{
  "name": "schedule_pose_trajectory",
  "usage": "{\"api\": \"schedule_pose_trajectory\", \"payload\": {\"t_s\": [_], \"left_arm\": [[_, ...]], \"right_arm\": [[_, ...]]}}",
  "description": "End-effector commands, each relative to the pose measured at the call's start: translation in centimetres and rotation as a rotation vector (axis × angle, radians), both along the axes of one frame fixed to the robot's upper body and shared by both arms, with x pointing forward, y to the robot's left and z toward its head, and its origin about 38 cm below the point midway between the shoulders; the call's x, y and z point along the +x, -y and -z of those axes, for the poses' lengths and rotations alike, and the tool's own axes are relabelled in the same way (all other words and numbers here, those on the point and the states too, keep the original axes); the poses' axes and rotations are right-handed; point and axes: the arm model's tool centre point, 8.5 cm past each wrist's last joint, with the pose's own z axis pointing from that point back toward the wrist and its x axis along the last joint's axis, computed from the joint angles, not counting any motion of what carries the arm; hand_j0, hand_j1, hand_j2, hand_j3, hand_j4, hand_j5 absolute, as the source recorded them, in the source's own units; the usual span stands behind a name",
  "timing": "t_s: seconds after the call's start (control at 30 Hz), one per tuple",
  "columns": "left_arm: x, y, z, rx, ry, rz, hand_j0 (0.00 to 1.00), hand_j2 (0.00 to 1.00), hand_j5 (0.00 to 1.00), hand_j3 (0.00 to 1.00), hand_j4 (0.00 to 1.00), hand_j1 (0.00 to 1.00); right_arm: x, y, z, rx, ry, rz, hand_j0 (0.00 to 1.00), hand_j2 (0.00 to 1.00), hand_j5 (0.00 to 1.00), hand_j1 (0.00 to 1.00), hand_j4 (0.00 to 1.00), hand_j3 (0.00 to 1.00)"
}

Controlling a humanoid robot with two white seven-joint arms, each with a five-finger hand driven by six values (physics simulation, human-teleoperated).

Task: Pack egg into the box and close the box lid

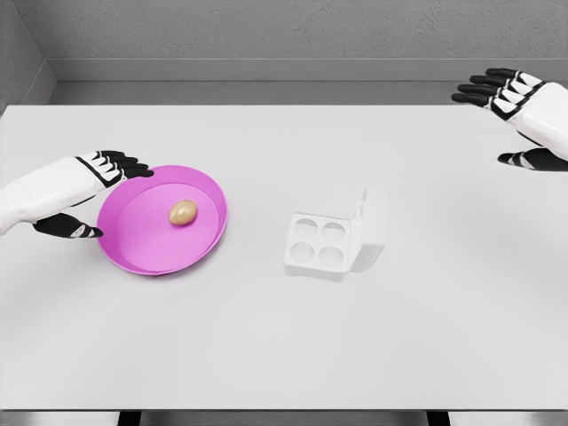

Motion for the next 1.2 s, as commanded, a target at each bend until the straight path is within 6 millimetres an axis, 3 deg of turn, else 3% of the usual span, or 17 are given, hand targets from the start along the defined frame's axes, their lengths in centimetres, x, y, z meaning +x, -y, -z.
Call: {"api": "schedule_pose_trajectory", "payload": {"t_s": [0.0, 0.13, 0.17, 0.3, 0.4, 0.57, 0.73, 0.8, 0.87, 0.97, 1.17], "left_arm": [[0.0, 0.0, -0.1, -0.006, -0.002, -0.001, 1.0, 1.0, 1.0, 1.0, 1.0, 1.0], [0.1, 0.3, 0.2, -0.005, 0.0, -0.002, 1.0, 1.0, 1.0, 1.0, 1.0, 1.0], [-0.1, 1.4, 0.6, -0.011, 0.011, 0.013, 1.0, 1.0, 1.0, 1.0, 1.0, 1.0], [-1.4, 5.2, -1.0, 0.01, 0.047, 0.146, 1.0, 1.0, 1.0, 1.0, 1.0, 1.0], [0.7, 6.2, -3.3, -0.008, 0.07, 0.106, 1.0, 1.0, 1.0, 1.0, 1.0, 1.0], [3.2, 7.4, 0.1, 0.008, -0.085, 0.048, 1.0, 1.0, 1.0, 1.0, 1.0, 1.0], [3.1, 7.8, 0.1, -0.101, -0.146, 0.081, 1.0, 1.0, 1.0, 1.0, 1.0, 1.0], [3.1, 7.6, -0.5, -0.149, -0.152, 0.097, 1.0, 1.0, 1.0, 1.0, 1.0, 1.0], [3.7, 7.3, -1.0, -0.166, -0.149, 0.083, 1.0, 1.0, 1.0, 1.0, 1.0, 1.0], [5.1, 6.0, -0.6, -0.234, -0.202, 0.043, 1.0, 1.0, 1.0, 1.0, 1.0, 1.0], [5.2, 7.8, 1.6, -0.206, -0.278, 0.085, 1.0, 1.0, 1.0, 1.0, 1.0, 1.0]], "right_arm": [[-0.1, 0.2, -0.4, -0.005, 0.003, -0.001, 1.0, 1.0, 1.0, 1.0, 1.0, 1.0], [0.0, -0.2, -0.5, 0.01, 0.012, -0.007, 1.0, 1.0, 1.0, 1.0, 1.0, 1.0], [0.0, -0.3, -0.3, 0.009, 0.009, -0.009, 1.0, 1.0, 1.0, 1.0, 1.0, 1.0], [0.0, -0.6, -0.1, 0.013, 0.004, -0.015, 1.0, 1.0, 1.0, 1.0, 1.0, 1.0], [0.0, -0.7, 0.0, 0.013, 0.004, -0.017, 1.0, 1.0, 1.0, 1.0, 1.0, 1.0], [-0.2, -1.2, -0.2, 0.009, 0.011, -0.034, 1.0, 1.0, 1.0, 1.0, 1.0, 1.0], [-0.4, -1.8, 0.8, -0.041, 0.005, -0.052, 1.0, 1.0, 1.0, 1.0, 1.0, 1.0], [-0.1, -2.6, 2.2, -0.064, -0.013, -0.058, 1.0, 1.0, 1.0, 1.0, 1.0, 1.0], [0.4, -3.0, 4.4, -0.186, -0.147, -0.051, 1.0, 1.0, 1.0, 1.0, 1.0, 1.0], [0.5, -2.8, 4.9, -0.192, -0.164, -0.043, 1.0, 1.0, 1.0, 1.0, 1.0, 1.0], [1.1, -1.5, 5.9, -0.192, -0.195, 0.003, 1.0, 1.0, 1.0, 1.0, 1.0, 1.0]]}}
